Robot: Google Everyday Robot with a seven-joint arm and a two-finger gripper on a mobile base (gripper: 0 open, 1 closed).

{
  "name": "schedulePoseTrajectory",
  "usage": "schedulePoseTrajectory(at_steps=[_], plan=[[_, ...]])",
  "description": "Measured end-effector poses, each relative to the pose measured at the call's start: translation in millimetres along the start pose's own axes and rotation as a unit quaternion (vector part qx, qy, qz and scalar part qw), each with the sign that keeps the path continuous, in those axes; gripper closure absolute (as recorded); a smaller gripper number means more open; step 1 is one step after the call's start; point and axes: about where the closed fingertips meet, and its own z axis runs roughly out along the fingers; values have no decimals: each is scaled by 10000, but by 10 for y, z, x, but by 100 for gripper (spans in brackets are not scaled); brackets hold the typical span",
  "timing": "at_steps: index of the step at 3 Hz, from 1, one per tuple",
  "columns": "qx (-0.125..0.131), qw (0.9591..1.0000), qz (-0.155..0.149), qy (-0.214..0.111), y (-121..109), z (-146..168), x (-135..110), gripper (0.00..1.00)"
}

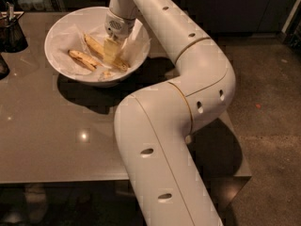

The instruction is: Pick banana from white bowl

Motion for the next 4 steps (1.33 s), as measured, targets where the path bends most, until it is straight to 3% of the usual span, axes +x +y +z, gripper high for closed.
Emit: schedulePoseTrajectory(at_steps=[1,2,3,4], plan=[[1,10000,1,-1,-1,0,0,85],[1,10000,1,-1,-1,0,0,100],[101,9999,-15,-136,-45,-26,-52,100],[186,9989,-58,-434,-11,-304,-34,100]])
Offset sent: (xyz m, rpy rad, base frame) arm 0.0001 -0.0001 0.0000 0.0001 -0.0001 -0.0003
